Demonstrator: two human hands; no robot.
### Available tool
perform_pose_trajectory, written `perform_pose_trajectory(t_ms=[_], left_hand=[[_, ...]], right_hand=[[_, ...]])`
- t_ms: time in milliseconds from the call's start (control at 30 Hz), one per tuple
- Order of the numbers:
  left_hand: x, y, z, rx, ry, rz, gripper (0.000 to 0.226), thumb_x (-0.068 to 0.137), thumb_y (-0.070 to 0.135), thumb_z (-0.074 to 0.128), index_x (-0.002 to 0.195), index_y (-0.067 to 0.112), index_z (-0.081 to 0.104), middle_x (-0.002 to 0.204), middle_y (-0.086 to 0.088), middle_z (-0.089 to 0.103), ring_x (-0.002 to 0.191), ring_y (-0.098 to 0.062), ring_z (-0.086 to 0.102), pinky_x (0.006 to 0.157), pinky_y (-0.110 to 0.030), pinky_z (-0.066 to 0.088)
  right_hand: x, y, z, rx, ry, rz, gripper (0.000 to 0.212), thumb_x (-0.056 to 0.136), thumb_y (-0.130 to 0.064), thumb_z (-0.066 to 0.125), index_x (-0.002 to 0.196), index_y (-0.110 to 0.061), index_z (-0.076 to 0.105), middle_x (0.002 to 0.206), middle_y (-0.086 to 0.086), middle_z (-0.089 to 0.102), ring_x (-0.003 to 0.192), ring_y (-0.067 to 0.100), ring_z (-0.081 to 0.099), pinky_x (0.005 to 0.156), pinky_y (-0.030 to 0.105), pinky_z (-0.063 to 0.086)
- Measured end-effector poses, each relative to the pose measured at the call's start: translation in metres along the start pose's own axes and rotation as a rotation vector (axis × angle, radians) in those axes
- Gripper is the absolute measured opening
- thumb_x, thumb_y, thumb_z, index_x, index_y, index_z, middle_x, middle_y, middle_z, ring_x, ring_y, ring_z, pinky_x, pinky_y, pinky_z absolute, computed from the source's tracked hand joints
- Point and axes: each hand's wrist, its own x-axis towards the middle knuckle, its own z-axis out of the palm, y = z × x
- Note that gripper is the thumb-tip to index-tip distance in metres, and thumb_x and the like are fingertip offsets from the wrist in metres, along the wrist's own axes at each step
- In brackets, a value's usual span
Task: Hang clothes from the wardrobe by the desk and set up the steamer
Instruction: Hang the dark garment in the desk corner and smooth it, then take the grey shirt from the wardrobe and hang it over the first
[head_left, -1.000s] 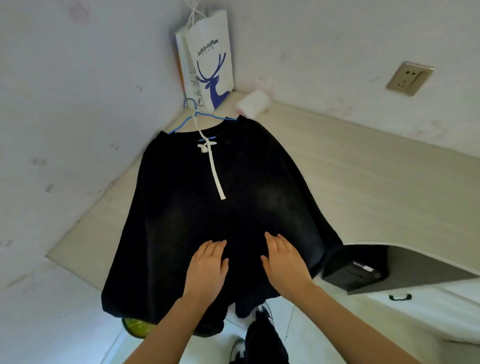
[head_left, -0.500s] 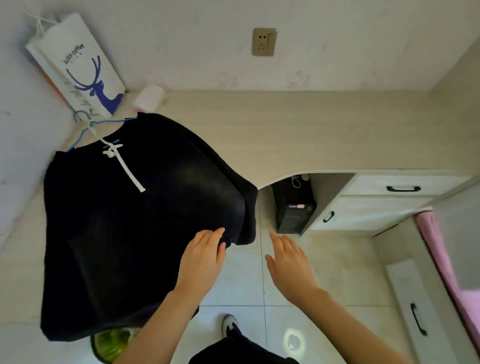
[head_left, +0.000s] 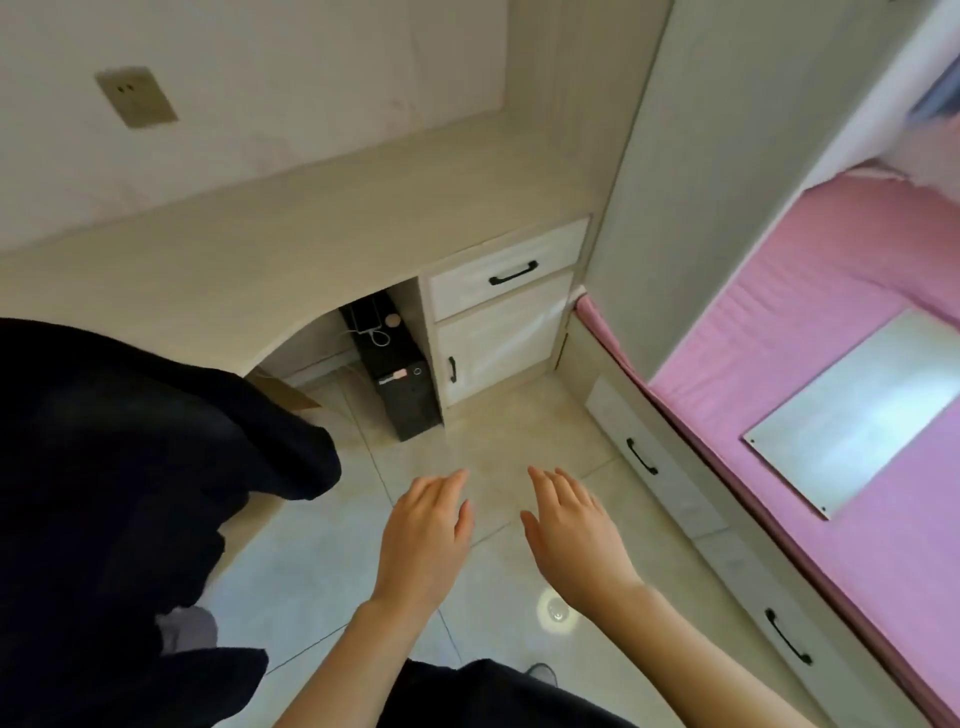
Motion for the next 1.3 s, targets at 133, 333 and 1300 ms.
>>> perform_pose_trajectory(t_ms=[133,333,1300], left_hand=[[0.004,0.065,0.042,-0.017,-0.079,0.13,0.036,0.095,0.027,0.052,0.128,0.015,0.058,0.112,0.005,0.067,0.108,-0.012,0.058,0.084,-0.026,0.052],[0.014,0.135,0.088,0.045,-0.147,0.326,0.037,0.094,0.028,0.053,0.126,0.013,0.06,0.113,0.003,0.067,0.11,-0.017,0.058,0.088,-0.029,0.051],[0.309,0.37,0.214,0.097,-0.148,0.648,0.039,0.086,0.02,0.063,0.124,0.011,0.059,0.125,-0.004,0.061,0.122,-0.023,0.052,0.105,-0.036,0.039]], right_hand=[[-0.044,0.069,0.001,-0.016,0.08,0.122,0.054,0.089,-0.035,0.062,0.133,-0.007,0.05,0.127,0.008,0.061,0.123,0.028,0.054,0.102,0.039,0.043],[-0.095,0.142,-0.007,0.01,0.119,0.328,0.055,0.094,-0.037,0.053,0.139,-0.008,0.044,0.136,0.007,0.054,0.132,0.028,0.044,0.108,0.039,0.037],[0.05,0.43,-0.141,-0.002,0.32,0.564,0.049,0.088,-0.027,0.063,0.127,-0.001,0.052,0.122,0.015,0.062,0.119,0.036,0.054,0.096,0.044,0.048]])
